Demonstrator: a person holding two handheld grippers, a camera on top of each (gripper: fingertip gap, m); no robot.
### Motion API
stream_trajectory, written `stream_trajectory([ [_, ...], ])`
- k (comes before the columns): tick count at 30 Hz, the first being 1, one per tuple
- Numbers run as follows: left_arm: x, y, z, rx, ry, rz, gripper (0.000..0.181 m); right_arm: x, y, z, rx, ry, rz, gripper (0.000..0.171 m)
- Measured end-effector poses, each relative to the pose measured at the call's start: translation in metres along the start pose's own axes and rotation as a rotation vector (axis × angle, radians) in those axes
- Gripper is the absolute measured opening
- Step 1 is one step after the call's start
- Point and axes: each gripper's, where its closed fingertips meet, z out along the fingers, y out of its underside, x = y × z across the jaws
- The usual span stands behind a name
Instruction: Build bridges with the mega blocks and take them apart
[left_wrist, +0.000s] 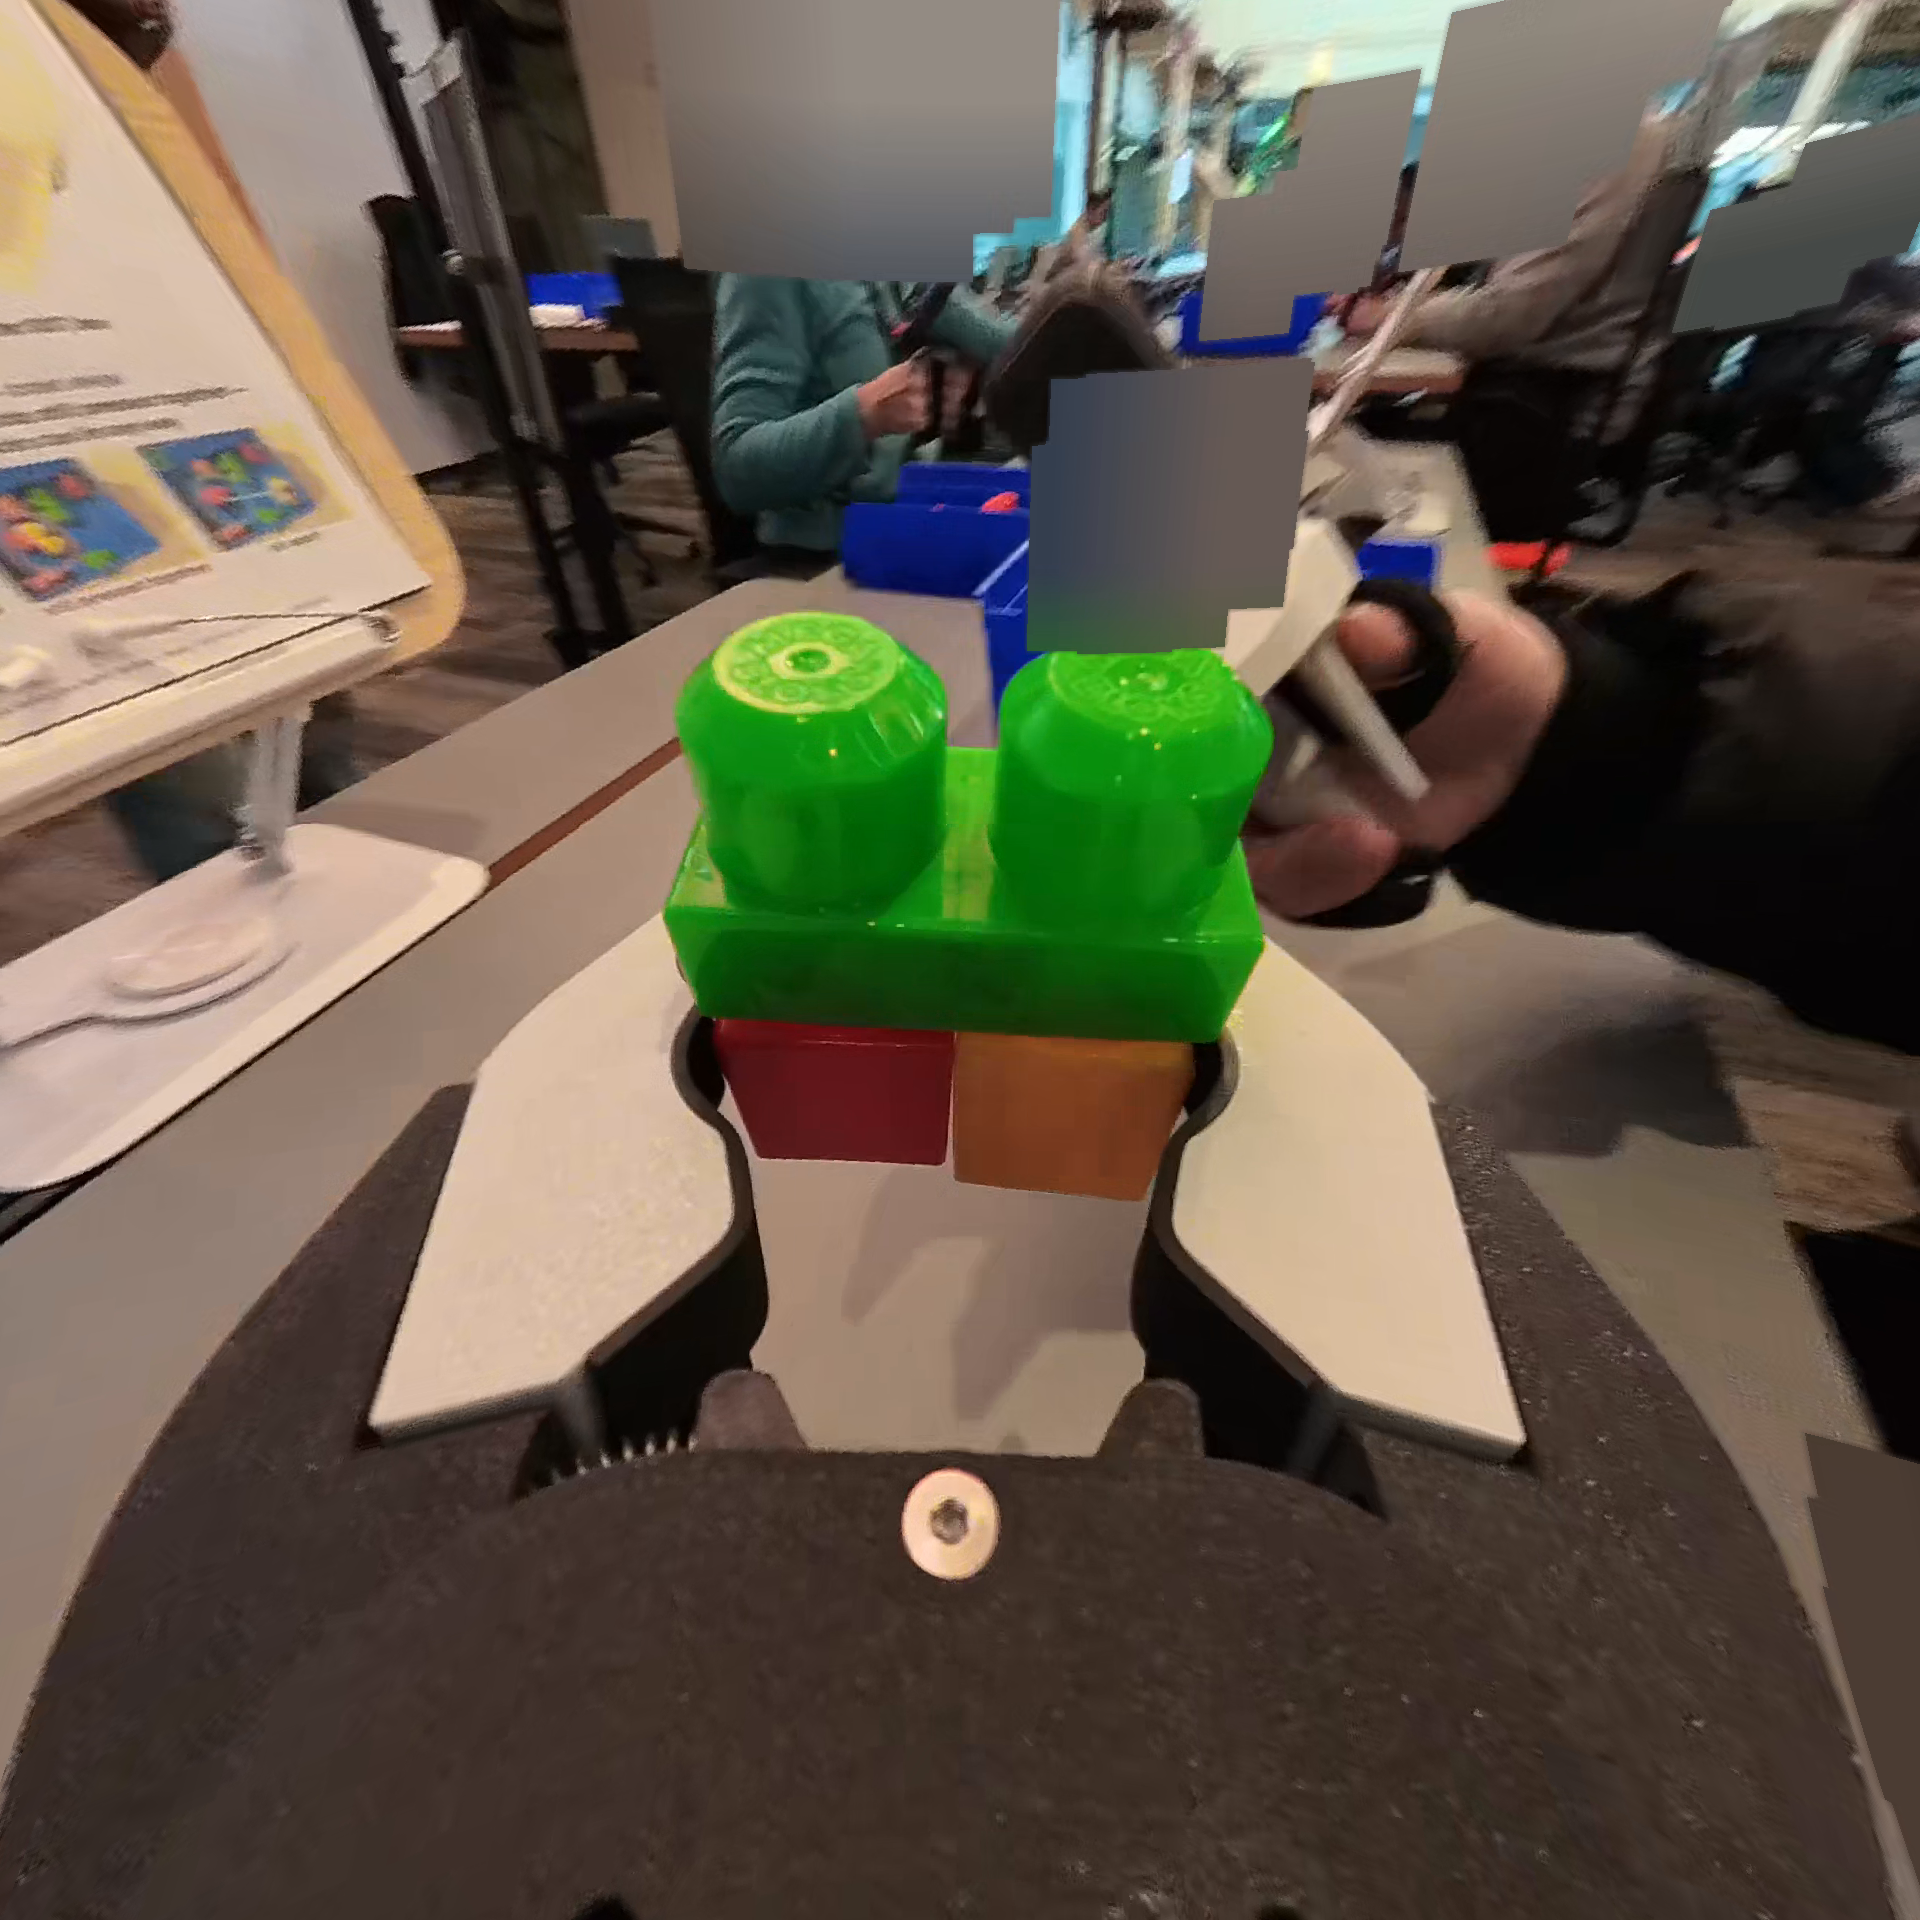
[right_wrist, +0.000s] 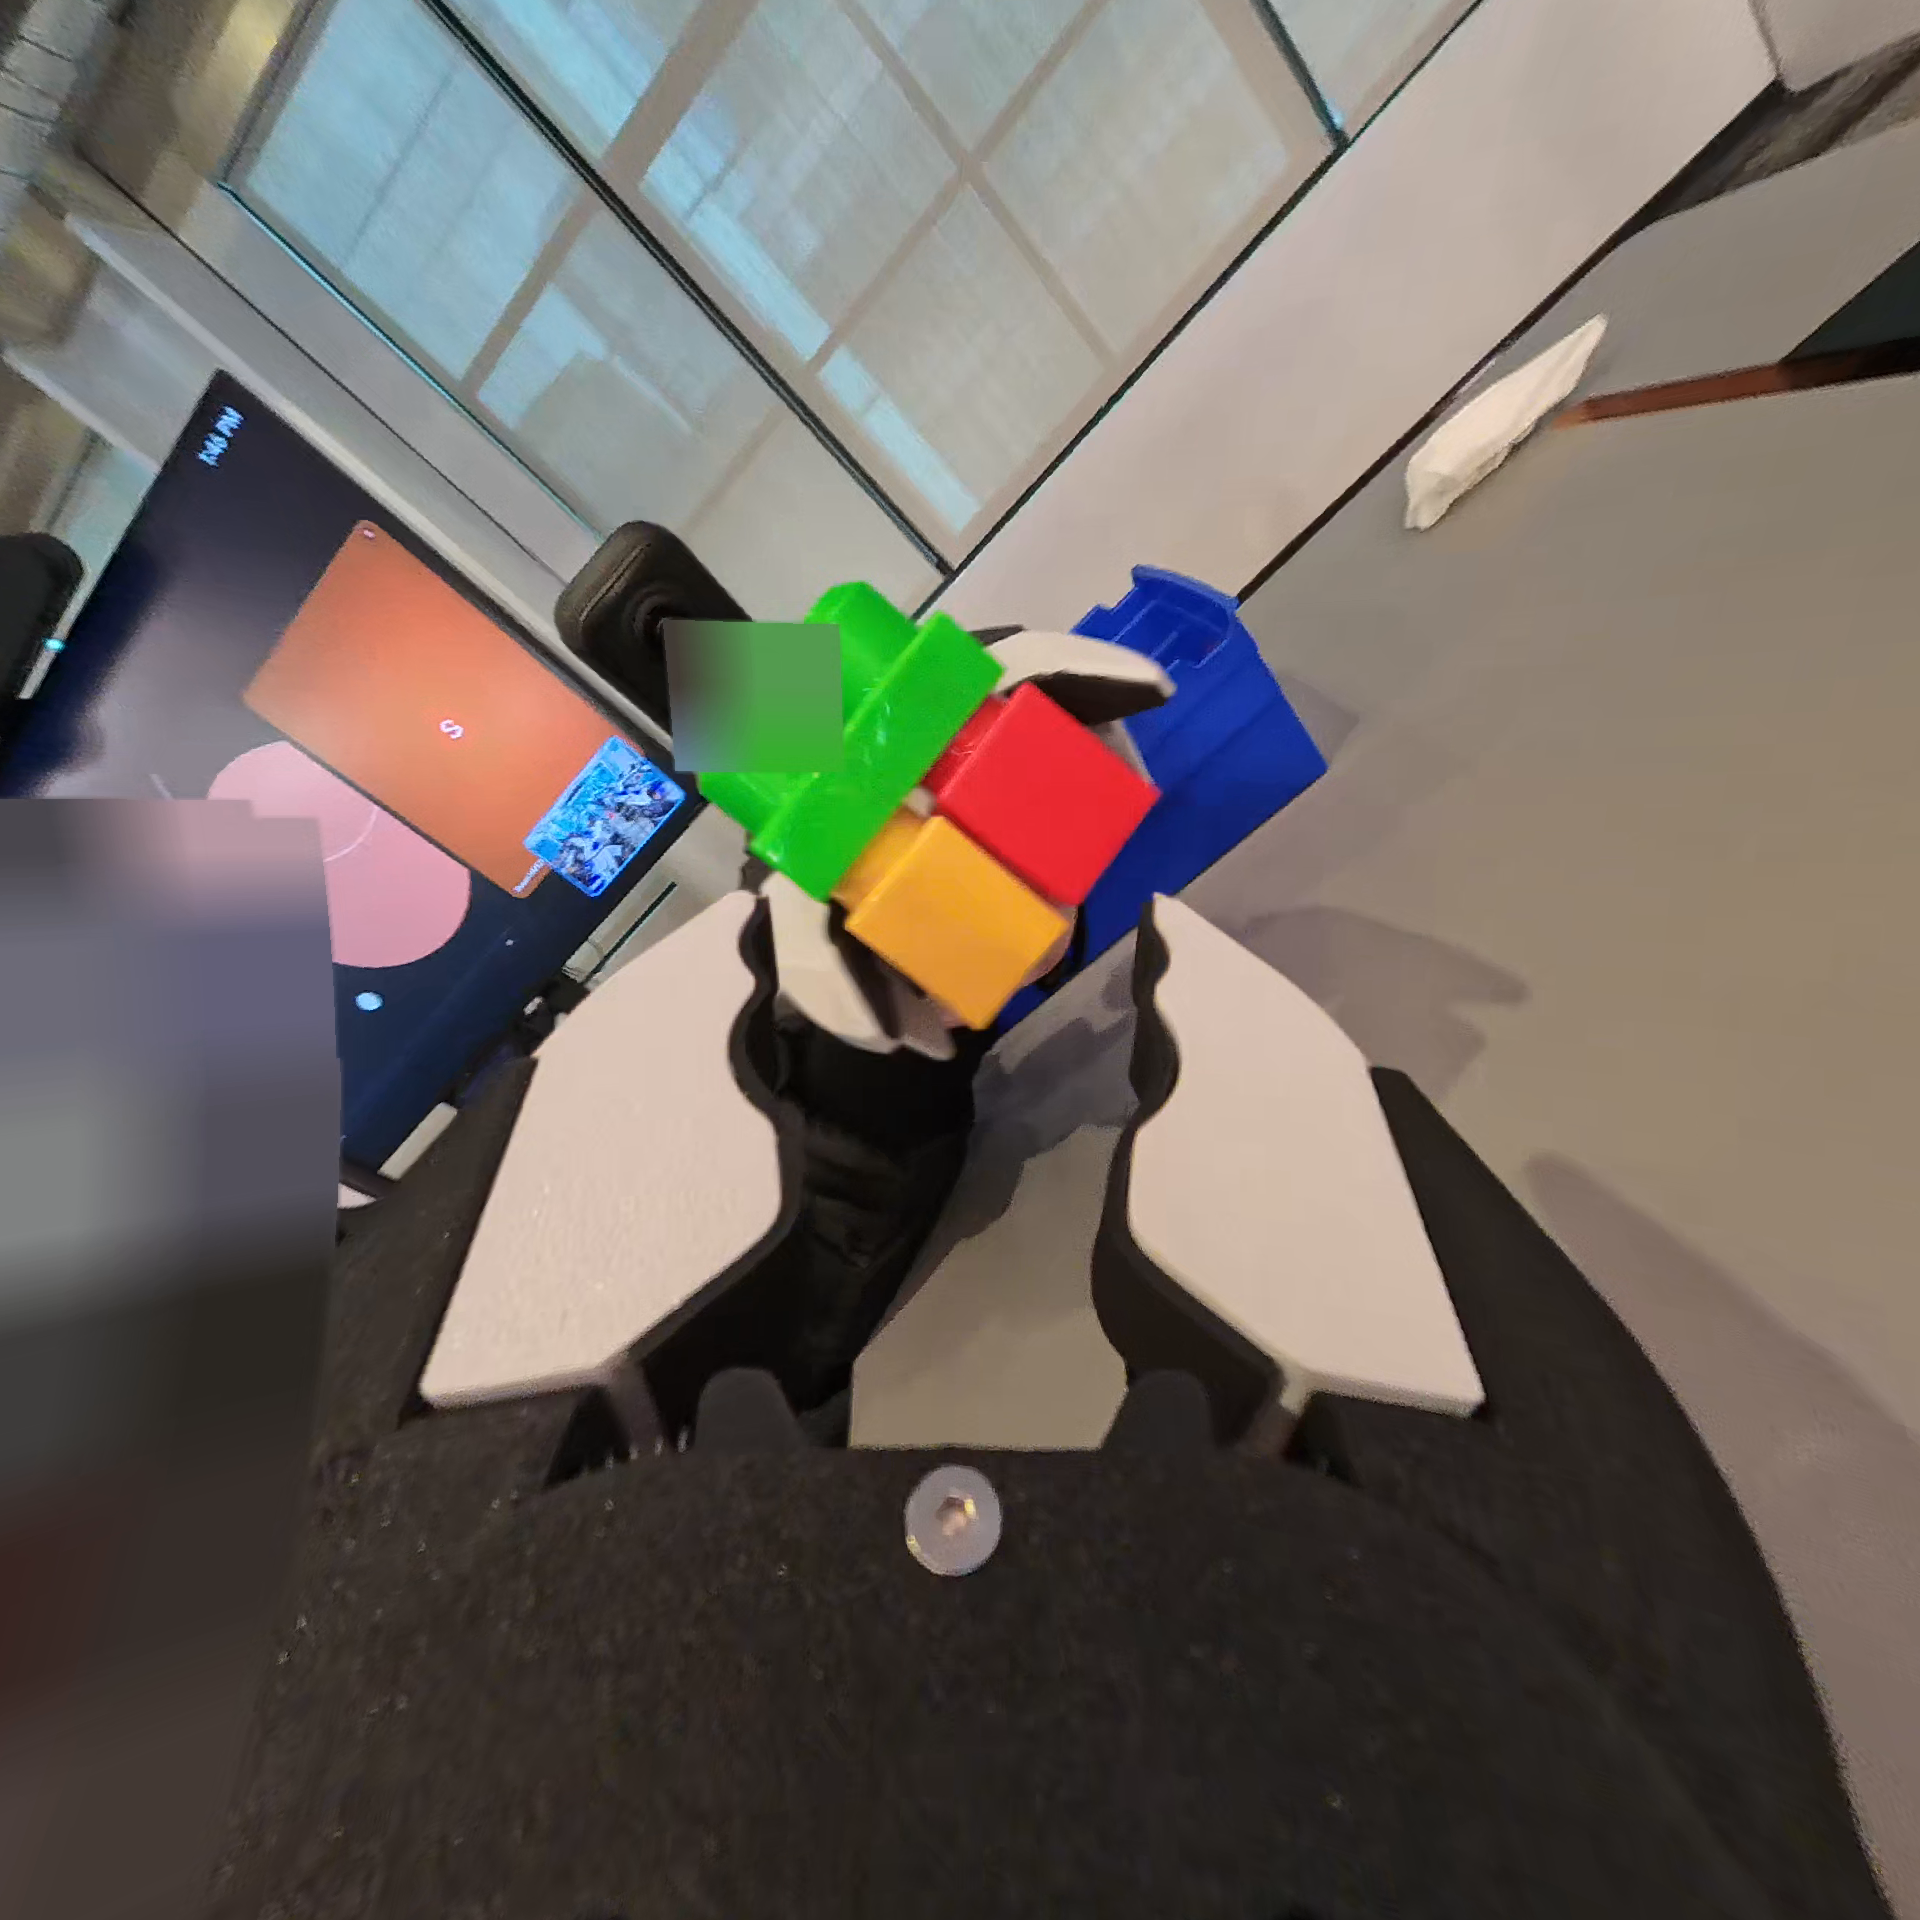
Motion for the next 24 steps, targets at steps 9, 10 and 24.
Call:
stream_trajectory([
  [9, -0.003, 0.018, 0.012, -0.124, -0.124, 0.137, 0.089, -0.012, 0.011, 0.021, -0.106, -0.107, 0.191, 0.091],
  [10, -0.005, 0.018, 0.011, -0.121, -0.133, 0.135, 0.089, -0.011, 0.010, 0.023, -0.107, -0.101, 0.186, 0.091],
  [24, 0.001, 0.010, 0.009, -0.085, -0.152, 0.198, 0.088, -0.008, 0.019, 0.040, -0.204, -0.054, 0.304, 0.099],
])
